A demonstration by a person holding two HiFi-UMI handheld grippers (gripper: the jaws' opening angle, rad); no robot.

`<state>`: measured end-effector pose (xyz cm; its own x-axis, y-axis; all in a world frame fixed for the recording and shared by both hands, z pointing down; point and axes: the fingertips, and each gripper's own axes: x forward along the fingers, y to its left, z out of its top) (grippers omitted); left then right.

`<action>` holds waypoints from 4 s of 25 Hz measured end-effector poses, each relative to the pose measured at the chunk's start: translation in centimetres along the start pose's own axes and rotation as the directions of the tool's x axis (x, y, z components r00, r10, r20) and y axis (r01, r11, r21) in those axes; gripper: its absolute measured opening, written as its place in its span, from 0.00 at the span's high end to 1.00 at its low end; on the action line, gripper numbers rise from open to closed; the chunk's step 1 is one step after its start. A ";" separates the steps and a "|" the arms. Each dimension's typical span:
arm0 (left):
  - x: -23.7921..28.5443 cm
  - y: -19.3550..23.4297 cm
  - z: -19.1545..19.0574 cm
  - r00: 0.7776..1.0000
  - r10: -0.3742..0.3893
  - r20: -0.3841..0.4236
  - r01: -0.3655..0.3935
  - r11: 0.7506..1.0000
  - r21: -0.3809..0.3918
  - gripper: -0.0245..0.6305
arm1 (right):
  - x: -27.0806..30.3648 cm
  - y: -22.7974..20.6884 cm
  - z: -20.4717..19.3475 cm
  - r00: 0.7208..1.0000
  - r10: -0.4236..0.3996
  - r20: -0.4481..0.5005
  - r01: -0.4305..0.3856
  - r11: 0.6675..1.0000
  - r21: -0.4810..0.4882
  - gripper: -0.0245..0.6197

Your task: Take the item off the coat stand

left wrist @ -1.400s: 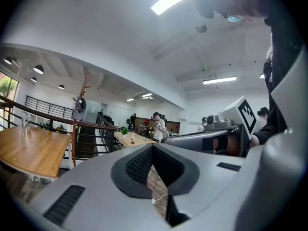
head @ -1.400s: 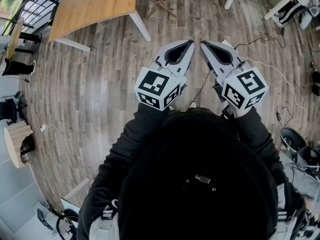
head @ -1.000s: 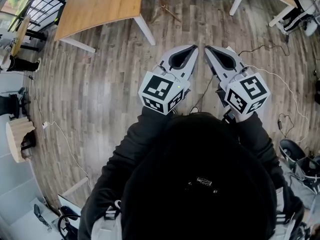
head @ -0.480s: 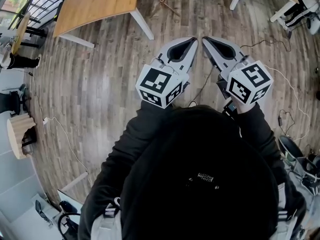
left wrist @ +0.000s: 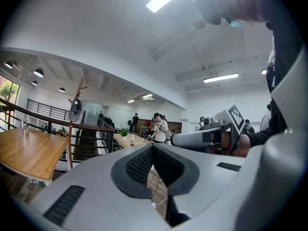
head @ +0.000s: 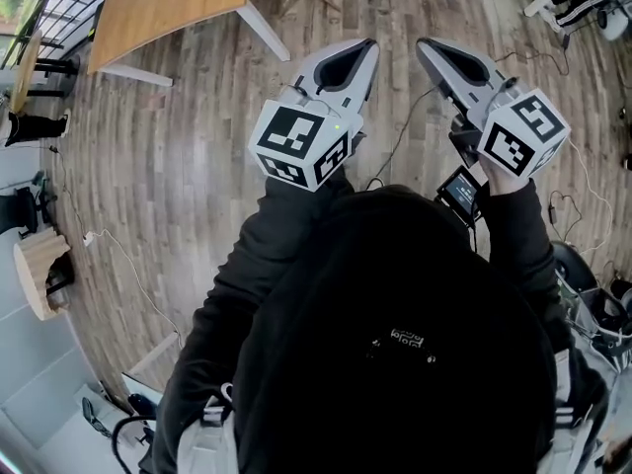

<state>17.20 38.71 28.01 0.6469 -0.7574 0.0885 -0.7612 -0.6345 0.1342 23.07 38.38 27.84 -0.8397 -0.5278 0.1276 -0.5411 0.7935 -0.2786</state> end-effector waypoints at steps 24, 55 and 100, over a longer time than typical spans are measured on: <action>7.8 13.1 1.5 0.985 -0.168 -0.029 0.166 0.983 -0.073 0.95 | 8.8 -10.0 5.4 0.987 -0.159 -0.025 0.160 0.986 0.051 0.94; 10.9 31.6 2.0 0.988 -0.151 -0.026 0.148 0.985 -0.090 0.96 | 26.8 -14.8 8.5 0.989 -0.138 -0.052 0.140 0.989 0.052 0.94; 33.5 45.9 6.4 0.998 0.010 -0.064 -0.011 1.000 -0.017 0.96 | 38.4 -37.9 17.5 0.997 0.070 0.015 -0.071 0.996 0.055 0.94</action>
<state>3.67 -16.79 30.78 0.6410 -0.7521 0.1533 -0.7673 -0.6234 0.1503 12.12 -17.28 26.62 -0.8750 -0.4751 0.0934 -0.4766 0.8112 -0.3388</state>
